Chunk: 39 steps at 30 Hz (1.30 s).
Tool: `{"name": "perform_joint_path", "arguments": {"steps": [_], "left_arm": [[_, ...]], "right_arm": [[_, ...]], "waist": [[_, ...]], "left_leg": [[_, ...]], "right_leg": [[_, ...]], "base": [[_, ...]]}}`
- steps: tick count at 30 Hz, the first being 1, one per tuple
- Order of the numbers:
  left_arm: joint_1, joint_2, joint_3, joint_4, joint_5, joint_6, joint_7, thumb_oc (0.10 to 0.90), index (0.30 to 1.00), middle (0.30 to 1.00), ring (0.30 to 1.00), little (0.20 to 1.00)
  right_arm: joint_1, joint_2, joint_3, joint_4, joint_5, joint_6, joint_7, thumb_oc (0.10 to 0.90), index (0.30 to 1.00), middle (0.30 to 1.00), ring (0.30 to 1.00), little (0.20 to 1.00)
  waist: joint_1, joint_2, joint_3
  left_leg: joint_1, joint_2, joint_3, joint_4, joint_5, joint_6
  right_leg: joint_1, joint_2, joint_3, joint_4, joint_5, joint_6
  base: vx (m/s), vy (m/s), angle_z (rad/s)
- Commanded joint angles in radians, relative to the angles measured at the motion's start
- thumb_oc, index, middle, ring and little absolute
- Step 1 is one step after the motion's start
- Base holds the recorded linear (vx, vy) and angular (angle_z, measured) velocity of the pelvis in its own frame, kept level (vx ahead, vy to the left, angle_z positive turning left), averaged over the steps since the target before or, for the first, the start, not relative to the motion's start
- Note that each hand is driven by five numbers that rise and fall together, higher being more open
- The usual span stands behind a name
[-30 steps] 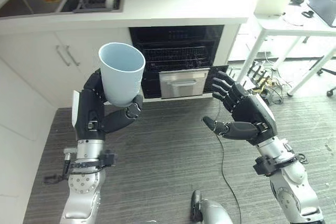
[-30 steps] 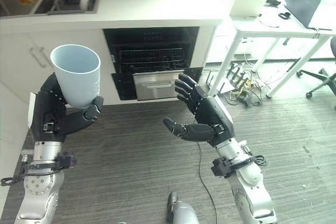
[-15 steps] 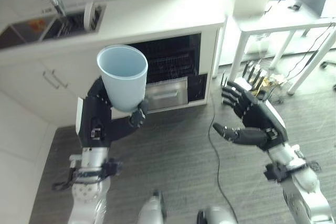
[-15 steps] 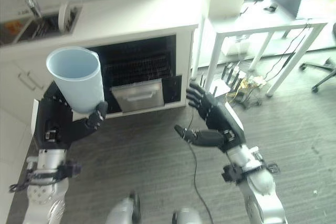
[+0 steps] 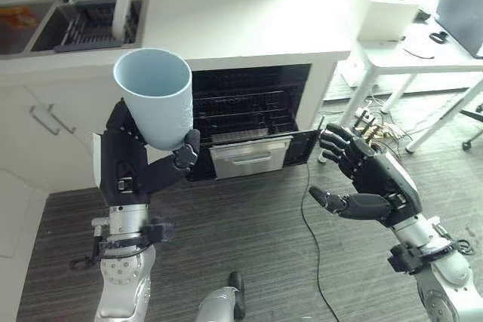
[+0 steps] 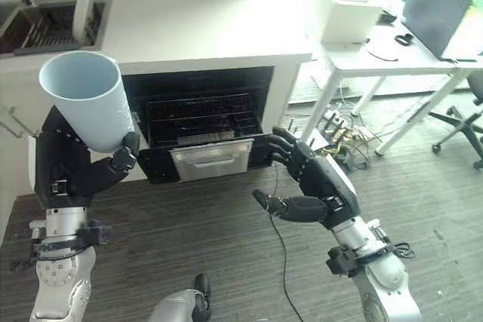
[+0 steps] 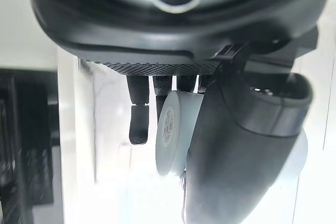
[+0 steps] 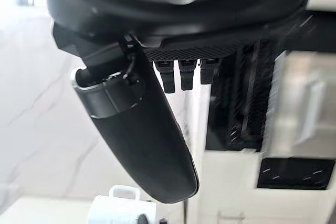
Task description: Place the dishes in the dishwasher.
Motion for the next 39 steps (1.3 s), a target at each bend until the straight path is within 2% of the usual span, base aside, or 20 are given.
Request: {"name": "perform_joint_path", "arguments": {"steps": [1, 3, 4, 5, 7, 8, 10, 12, 15, 17, 19, 22, 26, 27, 31, 32, 33, 36, 37, 39], "left_arm": [[-0.052, 0.082, 0.035, -0.121, 0.028, -0.08, 0.006, 0.4, 0.3, 0.3, 0.3, 0.3], [-0.062, 0.088, 0.032, -0.127, 0.058, -0.076, 0.011, 0.4, 0.3, 0.3, 0.3, 0.3], [-0.068, 0.09, 0.028, -0.125, 0.091, -0.083, 0.02, 0.4, 0.3, 0.3, 0.3, 0.3], [-0.072, 0.092, 0.025, -0.125, 0.109, -0.088, 0.03, 0.4, 0.3, 0.3, 0.3, 0.3], [-0.08, 0.103, 0.025, -0.119, 0.123, -0.101, 0.038, 0.4, 0.3, 0.3, 0.3, 0.3], [-0.088, 0.11, 0.027, -0.117, 0.126, -0.104, 0.034, 0.4, 0.3, 0.3, 0.3, 0.3], [-0.096, 0.117, 0.026, -0.116, 0.138, -0.106, 0.039, 0.4, 0.3, 0.3, 0.3, 0.3], [-0.099, 0.121, 0.028, -0.113, 0.139, -0.104, 0.038, 0.4, 0.3, 0.3, 0.3, 0.3], [-0.096, 0.111, 0.014, -0.109, 0.153, -0.095, 0.046, 0.4, 0.3, 0.3, 0.3, 0.3], [-0.086, 0.112, 0.016, -0.107, 0.157, -0.099, 0.053, 0.4, 0.3, 0.3, 0.3, 0.3], [-0.069, 0.119, 0.026, -0.11, 0.158, -0.099, 0.068, 0.4, 0.3, 0.3, 0.3, 0.3], [-0.055, 0.122, 0.036, -0.119, 0.15, -0.085, 0.09, 0.4, 0.3, 0.3, 0.3, 0.3], [-0.059, 0.113, 0.025, -0.126, 0.125, -0.07, 0.085, 0.4, 0.3, 0.3, 0.3, 0.3], [-0.058, 0.11, 0.023, -0.128, 0.118, -0.07, 0.083, 0.4, 0.3, 0.3, 0.3, 0.3], [-0.048, 0.086, 0.018, -0.14, 0.05, -0.07, 0.064, 0.4, 0.3, 0.3, 0.3, 0.3], [-0.046, 0.079, 0.018, -0.14, 0.052, -0.075, 0.067, 0.4, 0.3, 0.3, 0.3, 0.3], [-0.041, 0.073, 0.02, -0.139, 0.053, -0.077, 0.066, 0.4, 0.3, 0.3, 0.3, 0.3], [-0.001, 0.06, 0.03, -0.143, 0.045, -0.094, 0.048, 0.4, 0.3, 0.3, 0.3, 0.3], [0.009, 0.057, 0.031, -0.146, 0.042, -0.091, 0.043, 0.4, 0.3, 0.3, 0.3, 0.3], [-0.007, 0.053, 0.014, -0.128, 0.038, -0.092, 0.051, 0.4, 0.3, 0.3, 0.3, 0.3]], "right_arm": [[-0.08, 0.018, -0.019, -0.046, 0.043, -0.088, -0.042, 0.8, 0.9, 0.9, 0.9, 0.9], [-0.091, 0.035, 0.004, -0.047, 0.046, -0.069, -0.051, 0.8, 0.9, 0.9, 0.9, 0.9], [-0.096, 0.05, 0.02, -0.048, 0.094, -0.034, -0.045, 0.8, 0.9, 0.9, 0.9, 0.9], [-0.097, 0.06, 0.029, -0.045, 0.104, -0.022, -0.048, 0.8, 0.9, 0.9, 0.9, 0.9], [-0.094, 0.065, 0.038, -0.028, 0.092, -0.036, -0.048, 0.8, 0.9, 0.9, 0.9, 0.9], [-0.088, 0.059, 0.034, -0.022, 0.095, -0.046, -0.051, 0.8, 0.9, 0.9, 0.9, 0.9], [-0.086, 0.055, 0.028, -0.016, 0.109, -0.054, -0.044, 0.8, 0.9, 0.9, 0.9, 0.9], [-0.089, 0.051, 0.025, -0.009, 0.11, -0.056, -0.023, 0.8, 0.9, 0.9, 0.9, 0.9], [-0.086, 0.052, 0.042, -0.018, 0.069, -0.048, -0.008, 0.8, 0.9, 0.9, 0.9, 0.9], [-0.086, 0.056, 0.047, -0.016, 0.066, -0.048, 0.003, 0.8, 0.9, 0.9, 0.9, 0.9], [-0.094, 0.047, 0.055, -0.018, 0.073, -0.044, 0.02, 0.8, 0.9, 0.9, 0.9, 0.9], [-0.123, 0.025, 0.074, -0.017, 0.069, -0.024, 0.02, 0.8, 0.9, 0.9, 0.9, 0.9], [-0.158, 0.002, 0.069, -0.023, 0.072, 0.005, -0.003, 0.8, 0.9, 0.9, 0.9, 0.9], [-0.158, -0.001, 0.063, -0.024, 0.072, 0.008, -0.003, 0.8, 0.9, 0.9, 0.9, 0.9], [-0.112, -0.021, 0.024, -0.029, 0.04, 0.02, 0.005, 0.8, 0.9, 0.9, 0.9, 0.9], [-0.105, -0.024, 0.018, -0.028, 0.039, 0.023, 0.016, 0.8, 0.9, 0.9, 0.9, 0.9], [-0.099, -0.026, 0.01, -0.029, 0.034, 0.026, 0.023, 0.8, 0.9, 0.9, 0.9, 0.9], [-0.1, -0.029, 0.007, -0.016, 0.04, 0.047, 0.022, 0.8, 0.9, 0.9, 0.9, 0.9], [-0.099, -0.025, 0.009, -0.01, 0.036, 0.052, 0.018, 0.8, 0.9, 0.9, 0.9, 0.9], [-0.094, -0.014, 0.024, 0.004, 0.009, 0.058, -0.017, 0.8, 0.9, 0.9, 0.9, 0.9]], "waist": [[0.02, -0.002, -0.093], [0.02, -0.005, -0.089], [0.013, 0.006, -0.085], [0.008, 0.01, -0.081], [0.002, 0.011, -0.072], [-0.002, 0.01, -0.065], [-0.011, 0.007, -0.055], [-0.021, 0.004, -0.047], [-0.066, 0.0, -0.041], [-0.068, 0.004, -0.039], [-0.063, 0.005, -0.039], [-0.056, 0.001, -0.061], [-0.058, 0.006, -0.092], [-0.061, 0.01, -0.095], [-0.069, 0.027, -0.091], [-0.067, 0.023, -0.086], [-0.065, 0.02, -0.081], [-0.054, 0.025, -0.069], [-0.054, 0.032, -0.068], [-0.052, 0.05, -0.062]], "left_leg": [[0.028, 0.062, -0.057, -0.001, -0.11, -0.074], [0.038, 0.04, -0.076, -0.001, -0.119, -0.054], [0.043, 0.04, -0.096, -0.001, -0.116, -0.05], [0.052, 0.04, -0.108, -0.001, -0.118, -0.049], [0.064, 0.035, -0.122, -0.001, -0.121, -0.051], [0.078, 0.036, -0.12, -0.001, -0.125, -0.056], [0.095, 0.039, -0.111, -0.001, -0.137, -0.062], [0.107, 0.035, -0.107, -0.001, -0.15, -0.061], [0.15, 0.007, -0.152, -0.001, -0.2, -0.047], [0.17, 0.011, -0.161, -0.001, -0.214, -0.048], [0.191, 0.022, -0.155, -0.001, -0.226, -0.052], [0.214, 0.052, -0.143, -0.001, -0.245, -0.067], [0.265, 0.111, -0.13, -0.001, -0.243, -0.124], [0.271, 0.123, -0.128, -0.001, -0.227, -0.135], [0.274, 0.171, -0.088, -0.001, -0.024, -0.17], [0.267, 0.162, -0.076, -0.001, -0.015, -0.166], [0.256, 0.149, -0.073, -0.001, -0.02, -0.159], [0.2, 0.107, -0.075, -0.001, -0.122, -0.131], [0.182, 0.114, -0.073, -0.001, -0.13, -0.135], [0.092, 0.17, -0.037, -0.001, -0.077, -0.175]], "right_leg": [[-0.043, 0.051, -0.062, -0.04, 0.053, 0.031], [-0.022, 0.056, -0.074, -0.04, 0.143, 0.046], [-0.035, 0.072, -0.08, -0.04, 0.209, 0.048], [-0.05, 0.081, -0.081, -0.04, 0.228, 0.046], [-0.084, 0.09, -0.083, -0.04, 0.201, 0.036], [-0.117, 0.086, -0.09, -0.04, 0.16, 0.028], [-0.165, 0.067, -0.092, -0.04, 0.143, 0.026], [-0.207, 0.051, -0.068, -0.04, 0.157, 0.036], [-0.359, 0.035, 0.118, -0.04, 0.248, 0.071], [-0.394, 0.019, 0.123, -0.04, 0.266, 0.075], [-0.403, 0.003, 0.092, -0.04, 0.27, 0.077], [-0.392, 0.006, 0.08, -0.04, 0.235, 0.081], [-0.344, 0.023, 0.026, -0.04, 0.199, 0.038], [-0.335, 0.032, 0.017, -0.04, 0.191, 0.028], [-0.274, 0.077, -0.017, -0.04, 0.142, -0.018], [-0.263, 0.076, -0.018, -0.04, 0.136, -0.022], [-0.256, 0.075, -0.015, -0.04, 0.133, -0.022], [-0.247, 0.083, -0.006, -0.04, 0.126, -0.01], [-0.244, 0.088, -0.006, -0.04, 0.124, -0.009], [-0.214, 0.095, -0.032, -0.04, 0.1, -0.01]], "base": [[0.14, 0.11, 0.12], [0.14, 0.113, 0.15], [0.12, 0.088, 0.15], [0.1, 0.047, 0.22], [0.1, -0.034, 0.33], [0.1, -0.093, 0.14], [0.1, -0.124, -0.05], [0.11, -0.13, -0.02], [0.25, -0.284, 0.18], [0.27, -0.317, 0.39], [0.26, -0.356, 0.45], [0.29, -0.439, 0.04], [0.27, -0.415, 0.1], [0.25, -0.389, 0.31], [0.19, -0.316, 0.2], [0.18, -0.263, 0.14], [0.14, -0.156, 0.27], [0.11, -0.014, 0.11], [0.1, 0.079, -0.05], [0.09, 0.11, 0.07]]}}
